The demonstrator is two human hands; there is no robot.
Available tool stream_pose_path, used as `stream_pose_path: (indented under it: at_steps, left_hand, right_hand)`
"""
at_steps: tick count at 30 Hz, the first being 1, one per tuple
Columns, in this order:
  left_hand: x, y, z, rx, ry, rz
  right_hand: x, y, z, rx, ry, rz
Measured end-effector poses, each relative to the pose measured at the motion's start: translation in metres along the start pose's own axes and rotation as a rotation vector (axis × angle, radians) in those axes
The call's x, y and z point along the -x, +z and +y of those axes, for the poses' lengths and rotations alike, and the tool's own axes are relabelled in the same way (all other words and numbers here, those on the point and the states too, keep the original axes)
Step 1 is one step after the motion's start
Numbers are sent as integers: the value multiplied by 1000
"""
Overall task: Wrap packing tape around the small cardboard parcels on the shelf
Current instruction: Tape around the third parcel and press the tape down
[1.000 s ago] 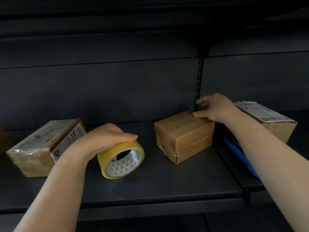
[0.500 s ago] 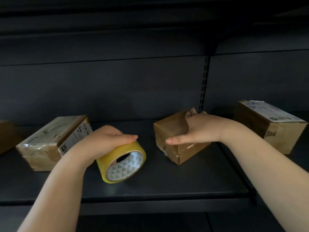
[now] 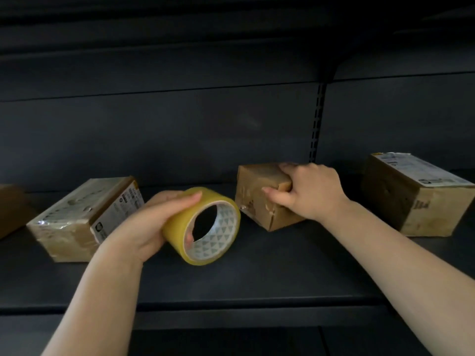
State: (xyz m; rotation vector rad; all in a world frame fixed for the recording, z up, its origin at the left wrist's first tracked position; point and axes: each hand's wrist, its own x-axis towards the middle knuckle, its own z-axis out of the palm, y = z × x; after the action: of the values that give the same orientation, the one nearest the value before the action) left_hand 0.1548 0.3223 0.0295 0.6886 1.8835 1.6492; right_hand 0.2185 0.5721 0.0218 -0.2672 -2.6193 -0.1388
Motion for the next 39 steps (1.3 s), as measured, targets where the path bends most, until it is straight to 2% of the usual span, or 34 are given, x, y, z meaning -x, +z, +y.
stream_pose_path:
  at_steps: [2, 4, 8, 12, 17, 21, 23, 27, 33, 36, 39]
  left_hand:
    - [-2, -5, -3, 171, 72, -110]
    - [-2, -3, 0, 177, 65, -107]
    - [-3, 17, 10, -77, -99, 135]
    - [-11, 28, 8, -189, -126, 174]
    - [-31, 31, 11, -378, -152, 148]
    - [-49, 41, 27, -546, -165, 146]
    - [-57, 42, 36, -634, -162, 146]
    - [-66, 46, 38, -652, -183, 86]
    - [-71, 47, 31, -589, -184, 48]
    - [-72, 49, 31, -561, -184, 48]
    - [-72, 54, 29, -502, -182, 57]
  right_hand:
    - [-2, 2, 5, -59, 31, 31]
    - [-3, 3, 9, -121, 58, 35]
    - [-11, -3, 18, -375, 272, -11]
    - [-13, -3, 21, -506, 359, -19]
    - [-15, -4, 23, -652, 455, -53]
    - [-16, -3, 29, -993, 576, -56]
    - [-16, -2, 33, -1067, 609, -94]
    - [-19, -10, 38, -997, 541, -108]
    - [-32, -20, 42, -695, 111, -3]
    - [-37, -29, 45, -587, 74, -61]
    - [-42, -44, 40, -395, 118, -144]
